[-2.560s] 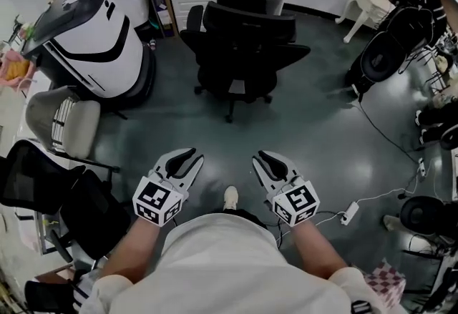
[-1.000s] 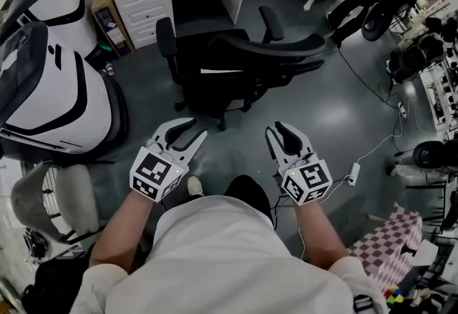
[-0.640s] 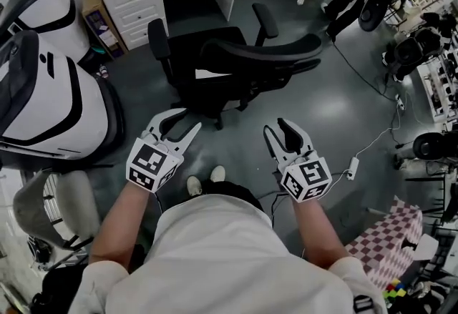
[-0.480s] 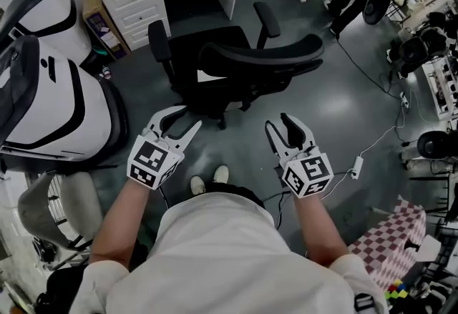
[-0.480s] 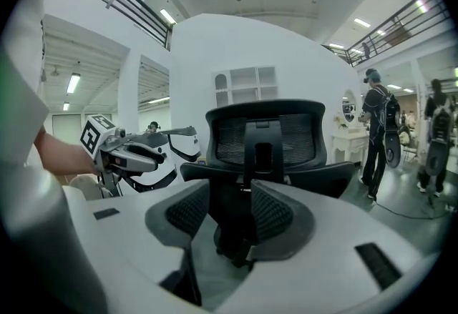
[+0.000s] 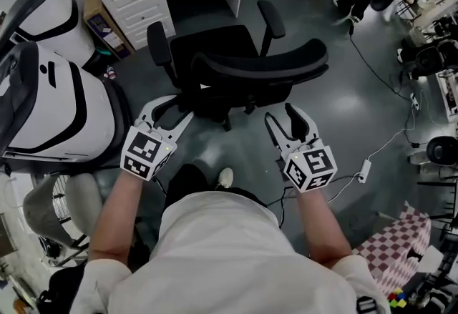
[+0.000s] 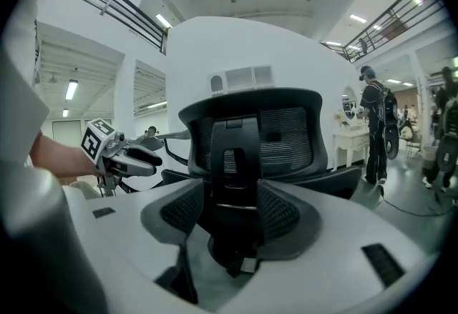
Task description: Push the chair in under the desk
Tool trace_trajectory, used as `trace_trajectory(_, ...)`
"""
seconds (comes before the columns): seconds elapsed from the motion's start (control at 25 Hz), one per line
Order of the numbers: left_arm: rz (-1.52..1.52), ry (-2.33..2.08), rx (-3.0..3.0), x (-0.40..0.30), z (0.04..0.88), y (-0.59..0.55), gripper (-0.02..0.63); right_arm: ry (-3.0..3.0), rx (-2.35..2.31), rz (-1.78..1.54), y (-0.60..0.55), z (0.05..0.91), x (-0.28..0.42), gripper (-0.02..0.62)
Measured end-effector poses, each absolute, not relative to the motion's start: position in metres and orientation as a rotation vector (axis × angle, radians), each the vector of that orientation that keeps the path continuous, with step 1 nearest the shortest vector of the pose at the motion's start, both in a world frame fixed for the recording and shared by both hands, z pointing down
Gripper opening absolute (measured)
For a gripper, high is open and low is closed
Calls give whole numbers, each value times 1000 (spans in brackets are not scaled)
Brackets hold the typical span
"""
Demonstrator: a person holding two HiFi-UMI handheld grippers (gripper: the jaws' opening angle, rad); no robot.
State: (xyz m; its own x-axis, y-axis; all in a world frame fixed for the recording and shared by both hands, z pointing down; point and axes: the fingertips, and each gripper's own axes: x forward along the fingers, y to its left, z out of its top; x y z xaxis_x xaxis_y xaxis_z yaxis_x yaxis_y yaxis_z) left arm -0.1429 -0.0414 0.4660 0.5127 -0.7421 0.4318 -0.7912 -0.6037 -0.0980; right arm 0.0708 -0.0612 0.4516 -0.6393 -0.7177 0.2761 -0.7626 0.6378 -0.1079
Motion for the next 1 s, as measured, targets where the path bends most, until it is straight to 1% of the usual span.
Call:
trace_trajectory(0.08,710,-1329,2629,-145,473,-47,181,-2639,1218,317,-67,453,71,234)
trace_trajectory(0.28,816,-1253,2664,-154,485,-55,196,-2619,1229,304,-74,455,61,253)
trace_trajectory(0.48,933,-1109,2717,-150,500,-63,212,-2610,1226,311,-79,451,61,258)
trace_trajectory(0.64,910,-1007,2746,-147,506,-67,213,-2596,1217,351,-75,449,60,258)
trace_trajectory(0.72,893,-976,2766,-152,506,-65,207,-2594,1213,379,-72,450,52,309)
trace_trajectory(1.0,887,-891,2822,-151,507,-66,186,-2527,1323,375,-87,455,49,310)
